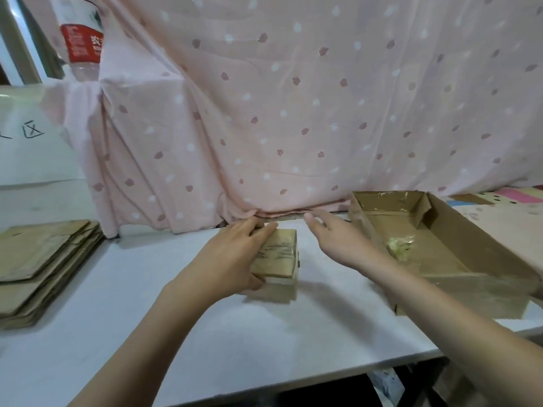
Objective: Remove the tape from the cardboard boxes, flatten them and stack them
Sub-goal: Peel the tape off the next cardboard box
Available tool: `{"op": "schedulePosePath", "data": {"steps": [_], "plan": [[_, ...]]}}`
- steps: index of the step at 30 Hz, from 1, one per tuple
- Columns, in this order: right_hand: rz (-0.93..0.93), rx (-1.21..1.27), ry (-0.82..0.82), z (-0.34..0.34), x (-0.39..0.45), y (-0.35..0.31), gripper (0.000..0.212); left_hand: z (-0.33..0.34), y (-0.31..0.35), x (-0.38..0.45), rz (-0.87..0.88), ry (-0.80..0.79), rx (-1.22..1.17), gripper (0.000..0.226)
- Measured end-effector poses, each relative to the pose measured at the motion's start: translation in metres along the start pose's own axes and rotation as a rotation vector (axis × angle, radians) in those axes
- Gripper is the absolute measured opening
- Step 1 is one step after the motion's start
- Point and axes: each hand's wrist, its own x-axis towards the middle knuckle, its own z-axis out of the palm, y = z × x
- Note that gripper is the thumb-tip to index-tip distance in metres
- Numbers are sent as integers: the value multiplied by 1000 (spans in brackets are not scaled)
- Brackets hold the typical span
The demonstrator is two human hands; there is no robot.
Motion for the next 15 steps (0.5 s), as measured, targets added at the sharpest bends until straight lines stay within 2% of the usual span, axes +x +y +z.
{"op": "schedulePosePath", "data": {"steps": [2, 5, 7, 11, 15], "plan": [[-308, -5, 71, 0, -8, -10, 38, -5, -6, -1, -33, -128, 24, 111], [-509, -154, -9, 12, -14, -12, 27, -9, -12, -2, -61, -254, -59, 111], [-529, -192, -36, 24, -15, -9, 25, -9, -14, -5, -82, -331, -88, 111], [-459, -101, -57, 38, -17, -2, 21, -1, -15, -13, -105, -425, -90, 110], [-374, -84, -62, 39, -15, -4, 10, 4, -12, -19, -90, -426, -88, 108]]}}
